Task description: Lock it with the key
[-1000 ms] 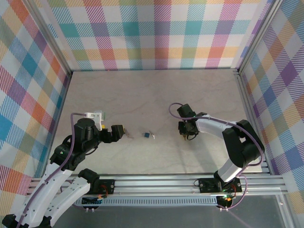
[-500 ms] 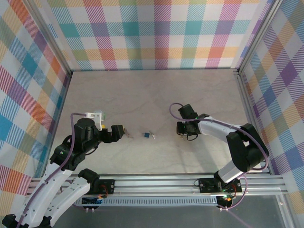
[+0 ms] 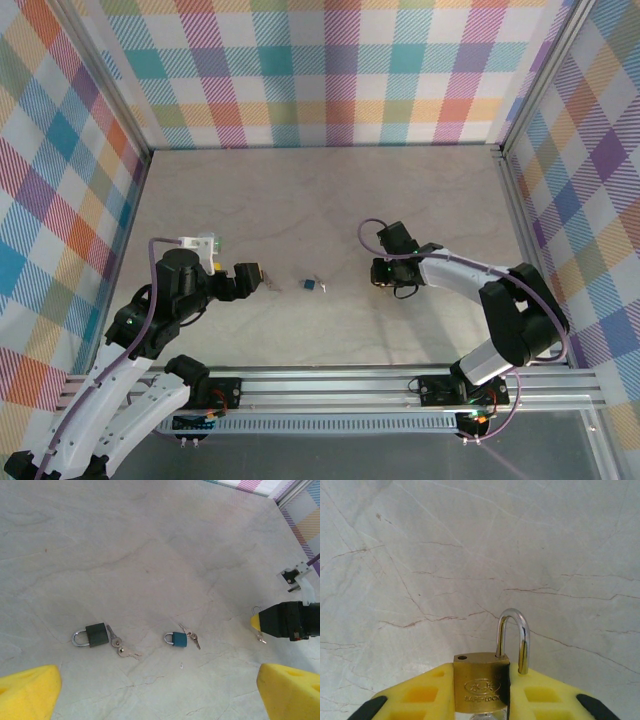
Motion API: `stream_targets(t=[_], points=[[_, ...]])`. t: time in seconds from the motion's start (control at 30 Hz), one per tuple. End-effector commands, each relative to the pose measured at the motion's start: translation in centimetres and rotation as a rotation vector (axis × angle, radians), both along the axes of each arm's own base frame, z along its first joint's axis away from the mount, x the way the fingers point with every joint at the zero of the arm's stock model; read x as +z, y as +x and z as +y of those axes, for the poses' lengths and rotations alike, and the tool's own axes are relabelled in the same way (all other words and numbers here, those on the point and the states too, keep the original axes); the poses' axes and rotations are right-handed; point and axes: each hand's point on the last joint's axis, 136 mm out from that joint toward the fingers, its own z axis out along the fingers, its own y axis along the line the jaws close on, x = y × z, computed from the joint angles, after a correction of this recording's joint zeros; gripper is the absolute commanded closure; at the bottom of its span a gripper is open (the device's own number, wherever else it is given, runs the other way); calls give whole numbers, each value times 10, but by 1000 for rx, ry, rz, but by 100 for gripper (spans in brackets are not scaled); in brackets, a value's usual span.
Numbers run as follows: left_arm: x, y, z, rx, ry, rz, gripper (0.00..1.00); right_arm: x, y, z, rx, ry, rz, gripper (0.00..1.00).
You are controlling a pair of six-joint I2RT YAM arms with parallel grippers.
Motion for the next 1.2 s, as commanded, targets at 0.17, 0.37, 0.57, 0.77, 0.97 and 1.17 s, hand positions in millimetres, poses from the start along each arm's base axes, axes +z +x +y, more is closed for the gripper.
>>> stream_targets(t=[0.17, 0.37, 0.57, 0.77, 0.97, 1.17], points=[[-4, -1, 2, -5, 14, 7, 0, 8, -3, 12, 58, 49, -39, 74], [-2, -1, 0, 1, -13, 18, 0, 15, -6, 23, 103, 96, -70, 74], [3, 0, -14, 7, -140, 70, 0, 23, -9, 32, 139, 140, -105, 73], [-9, 14, -37, 22, -321, 143, 0, 31, -14, 38, 171, 186, -134, 73], [-21, 33, -61, 4, -412, 208, 0, 37, -16, 40, 181, 206, -153, 73], [-23, 45, -67, 14, -433, 192, 0, 34, -18, 39, 180, 204, -143, 73]])
